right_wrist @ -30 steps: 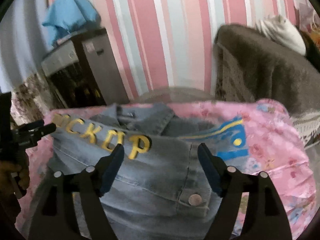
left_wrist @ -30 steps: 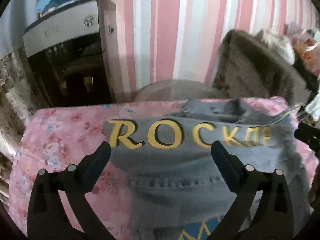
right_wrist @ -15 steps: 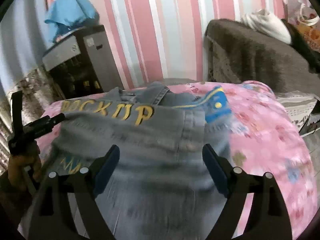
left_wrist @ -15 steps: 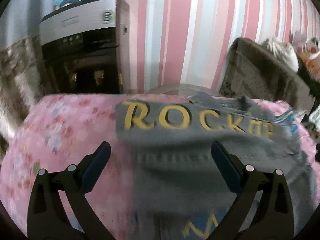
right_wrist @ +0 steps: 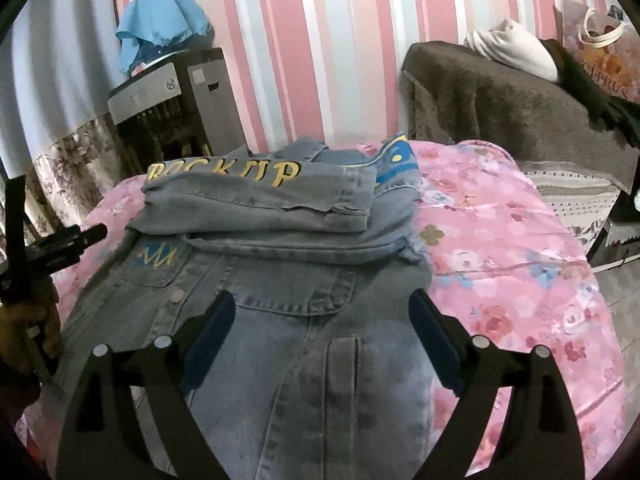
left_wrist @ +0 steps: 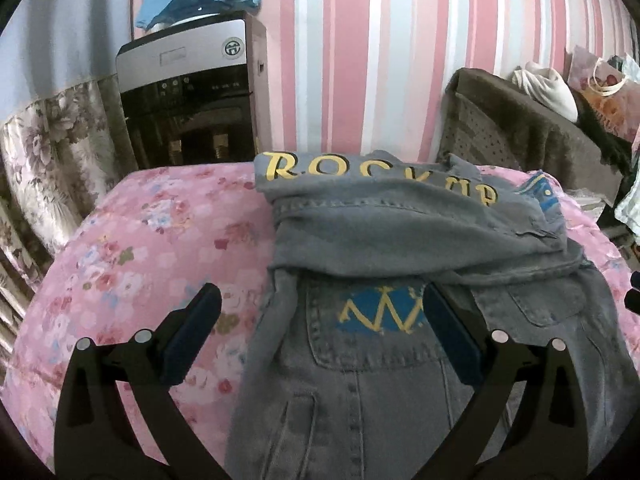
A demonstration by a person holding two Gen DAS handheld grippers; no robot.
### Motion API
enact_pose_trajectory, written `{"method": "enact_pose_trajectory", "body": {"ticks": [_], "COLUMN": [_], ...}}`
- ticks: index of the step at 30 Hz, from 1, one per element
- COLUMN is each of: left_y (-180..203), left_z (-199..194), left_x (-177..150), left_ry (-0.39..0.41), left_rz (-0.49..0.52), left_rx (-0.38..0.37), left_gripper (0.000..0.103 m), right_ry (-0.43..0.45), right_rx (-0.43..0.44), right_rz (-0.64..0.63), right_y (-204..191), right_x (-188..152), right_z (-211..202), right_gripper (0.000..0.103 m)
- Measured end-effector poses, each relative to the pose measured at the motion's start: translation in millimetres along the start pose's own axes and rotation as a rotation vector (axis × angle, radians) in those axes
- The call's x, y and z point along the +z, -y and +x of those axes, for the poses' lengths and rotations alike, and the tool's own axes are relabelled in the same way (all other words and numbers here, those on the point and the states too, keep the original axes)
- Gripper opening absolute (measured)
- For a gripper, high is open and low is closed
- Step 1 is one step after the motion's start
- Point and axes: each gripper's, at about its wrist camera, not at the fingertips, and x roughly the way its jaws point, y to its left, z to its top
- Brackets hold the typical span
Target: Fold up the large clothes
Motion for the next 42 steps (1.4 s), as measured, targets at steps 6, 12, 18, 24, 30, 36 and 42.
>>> {"method": "enact_pose_trajectory", "body": {"ticks": [6, 12, 18, 24, 30, 36, 42], "left_y": [1.3, -13.9, -25.3, -28.5, -40.6, -38.6, -41.4], "left_z": [-22.6, -45.1, -68.4, -89.4, -125.5, -135.9, -125.5], "left_x": [-12.6, -27.8, -45.8, -73.5, -115.9, -153.8, -158.7], "left_ry": [0.005, -0.004, -0.007, -0.034, -0.047, -0.097, -0.142], "left_rz": [0.013, -0.038, -0.024, -0.02, -0.043, 0.017, 0.064], "left_rx": [-0.01, -0.039, -0.032, -0.016, -0.004, 0.009, 0.021], "left_gripper": [0.1, 0.1, 0.1, 0.1, 0.1, 0.1, 0.1], "right_ry": [0.036, 0.05, 0.068, 0.09, 0.078, 0.002, -0.057], "right_rx": [0.003, 0.008, -0.016, -0.053, -0.084, -0.099, -0.07], "right_rz": [0.009, 0.001, -0.029, -0.052, -0.002, 0.005, -0.03], "right_y": [-3.0, -16.2, -28.9, -21.5, 19.4, 35.0, 25.5], "right_x": [0.3, -1.7, -10.9, -40.4, -85.4, -113.1, -136.2], "right_z": [-19.2, -30.3, -47.5, -77.6, -106.7, -114.4, -100.4], "right_gripper": [0.089, 0.089, 0.089, 0.089, 0.091, 0.092, 0.092]}}
